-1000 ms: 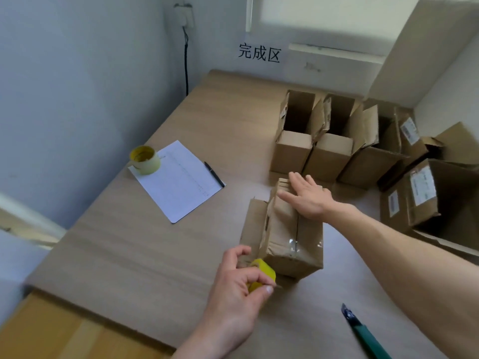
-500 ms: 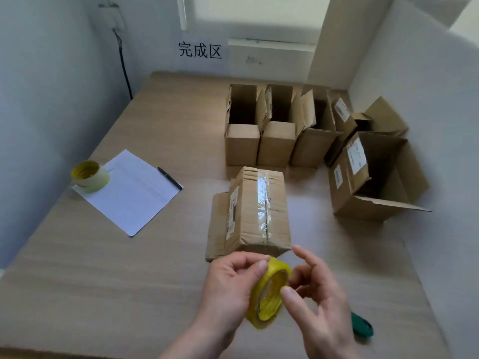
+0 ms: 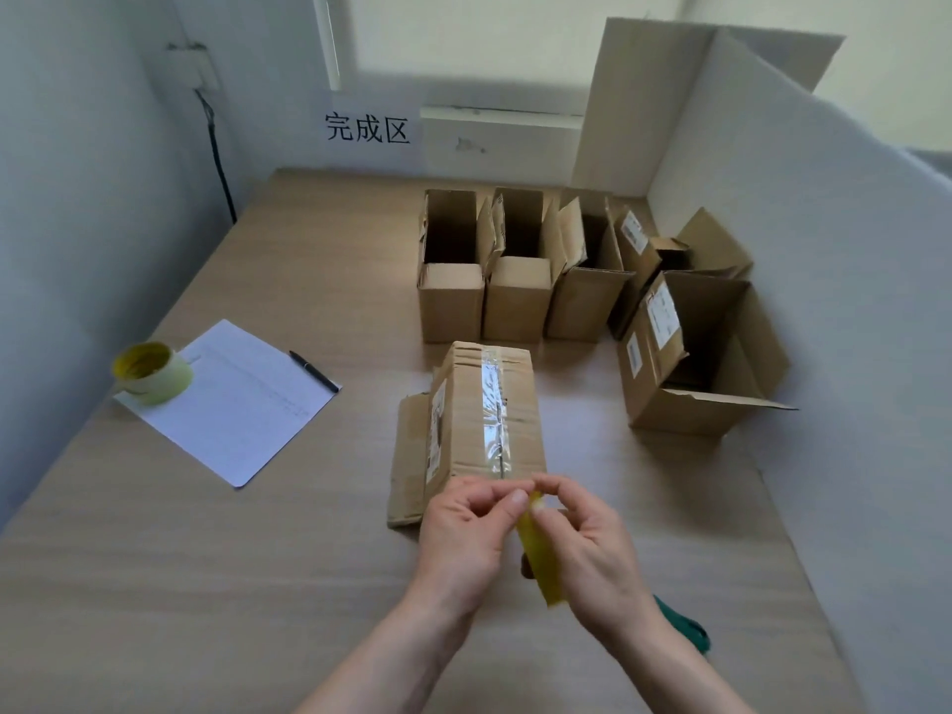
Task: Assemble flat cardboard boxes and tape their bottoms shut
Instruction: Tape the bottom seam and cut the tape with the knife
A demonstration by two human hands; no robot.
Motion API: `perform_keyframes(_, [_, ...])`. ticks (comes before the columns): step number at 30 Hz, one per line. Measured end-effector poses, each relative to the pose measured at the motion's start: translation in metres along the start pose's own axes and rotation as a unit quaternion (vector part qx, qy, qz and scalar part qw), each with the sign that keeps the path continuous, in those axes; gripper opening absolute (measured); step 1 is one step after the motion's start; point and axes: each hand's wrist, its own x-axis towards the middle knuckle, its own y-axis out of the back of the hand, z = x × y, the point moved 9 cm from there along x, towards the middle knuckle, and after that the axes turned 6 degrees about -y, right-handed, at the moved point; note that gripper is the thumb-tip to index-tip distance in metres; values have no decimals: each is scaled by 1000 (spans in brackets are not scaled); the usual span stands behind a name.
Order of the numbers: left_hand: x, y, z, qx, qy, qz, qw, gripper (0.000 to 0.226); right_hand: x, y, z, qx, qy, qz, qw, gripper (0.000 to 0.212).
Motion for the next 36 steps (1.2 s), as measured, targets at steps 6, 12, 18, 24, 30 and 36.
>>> perform_keyframes(6, [-11, -12, 4, 33, -102, -51, 993, 29, 10, 16, -12, -80, 22, 27, 996, 25])
perform_keyframes(12, [-11, -11, -12, -102, -8, -50, 994, 46, 5, 21, -38, -268, 96, 40, 958, 18])
perform_keyframes(18, [4, -18, 3, -35, -2, -121, 992, 25, 5, 25, -45, -363, 105, 10, 926, 17])
perform_keyframes(24, [10, -16, 3, 8, -22, -87, 996, 17, 7, 26, -46, -363, 108, -44, 924, 10])
perform_keyframes(30, [-4, -5, -21, -28, 1, 7, 1000, 13, -10, 21, 8, -19, -114, -251, 961, 78])
perform_keyframes(36, [-23, 27, -11, 154, -130, 152, 968, 22, -9, 37, -1, -207, -10, -305, 930, 67])
